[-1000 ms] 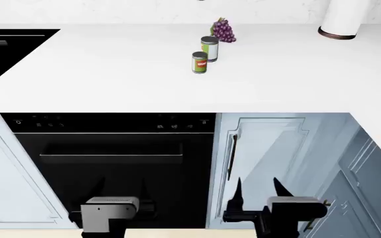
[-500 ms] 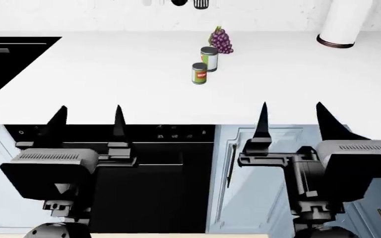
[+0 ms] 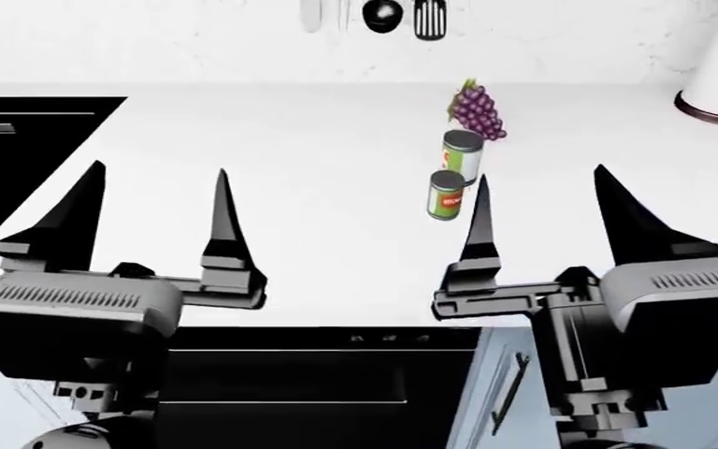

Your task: Pick the cans from the counter and place them in their designated side in the cabinet.

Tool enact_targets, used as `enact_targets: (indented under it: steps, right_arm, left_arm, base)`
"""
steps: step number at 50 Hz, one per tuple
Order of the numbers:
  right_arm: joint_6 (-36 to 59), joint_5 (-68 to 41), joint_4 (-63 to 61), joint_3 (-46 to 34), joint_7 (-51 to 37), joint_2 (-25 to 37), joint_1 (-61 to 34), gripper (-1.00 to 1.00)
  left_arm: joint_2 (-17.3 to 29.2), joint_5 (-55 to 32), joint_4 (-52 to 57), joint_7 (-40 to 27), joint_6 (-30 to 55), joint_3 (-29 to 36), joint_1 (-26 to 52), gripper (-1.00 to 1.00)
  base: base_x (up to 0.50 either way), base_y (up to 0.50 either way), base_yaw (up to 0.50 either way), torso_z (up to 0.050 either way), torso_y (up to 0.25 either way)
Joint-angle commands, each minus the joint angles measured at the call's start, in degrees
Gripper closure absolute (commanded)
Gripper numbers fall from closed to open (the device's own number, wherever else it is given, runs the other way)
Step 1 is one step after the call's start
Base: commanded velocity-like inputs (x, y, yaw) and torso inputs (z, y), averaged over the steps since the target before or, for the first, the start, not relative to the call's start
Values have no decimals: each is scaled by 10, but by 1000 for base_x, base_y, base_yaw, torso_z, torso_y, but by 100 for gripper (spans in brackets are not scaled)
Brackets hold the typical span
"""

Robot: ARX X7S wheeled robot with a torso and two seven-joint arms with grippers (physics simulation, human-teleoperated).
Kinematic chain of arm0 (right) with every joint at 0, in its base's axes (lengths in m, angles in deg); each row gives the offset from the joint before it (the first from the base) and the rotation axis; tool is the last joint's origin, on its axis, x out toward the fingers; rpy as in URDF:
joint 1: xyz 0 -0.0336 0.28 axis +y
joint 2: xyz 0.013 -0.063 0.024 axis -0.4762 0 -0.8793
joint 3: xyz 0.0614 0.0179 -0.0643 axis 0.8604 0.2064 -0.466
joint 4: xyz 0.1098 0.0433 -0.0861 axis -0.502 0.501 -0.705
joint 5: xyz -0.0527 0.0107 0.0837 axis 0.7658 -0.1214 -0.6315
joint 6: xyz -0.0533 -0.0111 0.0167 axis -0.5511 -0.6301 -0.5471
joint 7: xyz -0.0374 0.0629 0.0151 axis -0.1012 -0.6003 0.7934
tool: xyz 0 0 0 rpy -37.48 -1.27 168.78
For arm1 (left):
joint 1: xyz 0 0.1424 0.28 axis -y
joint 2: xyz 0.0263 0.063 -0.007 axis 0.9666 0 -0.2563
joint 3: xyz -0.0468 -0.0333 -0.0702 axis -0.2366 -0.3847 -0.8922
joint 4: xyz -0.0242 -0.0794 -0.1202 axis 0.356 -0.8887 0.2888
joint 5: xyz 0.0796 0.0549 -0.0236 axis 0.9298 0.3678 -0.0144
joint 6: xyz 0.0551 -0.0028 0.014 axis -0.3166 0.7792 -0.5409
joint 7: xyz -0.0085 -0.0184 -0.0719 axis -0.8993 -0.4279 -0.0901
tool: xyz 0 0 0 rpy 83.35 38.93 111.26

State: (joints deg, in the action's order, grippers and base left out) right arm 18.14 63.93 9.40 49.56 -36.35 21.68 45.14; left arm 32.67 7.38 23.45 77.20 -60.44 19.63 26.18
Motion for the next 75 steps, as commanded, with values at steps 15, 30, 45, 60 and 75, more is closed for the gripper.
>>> enact_targets:
  steps: [15,30,45,60,75]
  right_arm:
    - [-25,-59,-4,-4,0,14,4,-100]
    - [183,-78,33,-19,-55,12,-60,-100]
    - [201,-103,115,16,-42,-10,-52,-100]
    - [143,-123,207,66,-21,-23,-53,-100]
    - [118,-130,320,70,-14,-33,-86,-100]
  left_arm:
    - [18,5,18,-8,12,26,-5,-100]
    - [24,-6,22,-11,16,28,-6,-100]
    - [30,-11,23,-11,15,38,-9,-100]
    - [37,-3,13,-13,5,55,-12,-100]
    - [45,-8,14,-19,3,60,-11,-100]
  base:
    - [499,64,0,0,1]
    - [200,0,0,0,1]
    - [0,0,0,0,0]
    - [0,0,0,0,0]
    - [0,0,0,0,0]
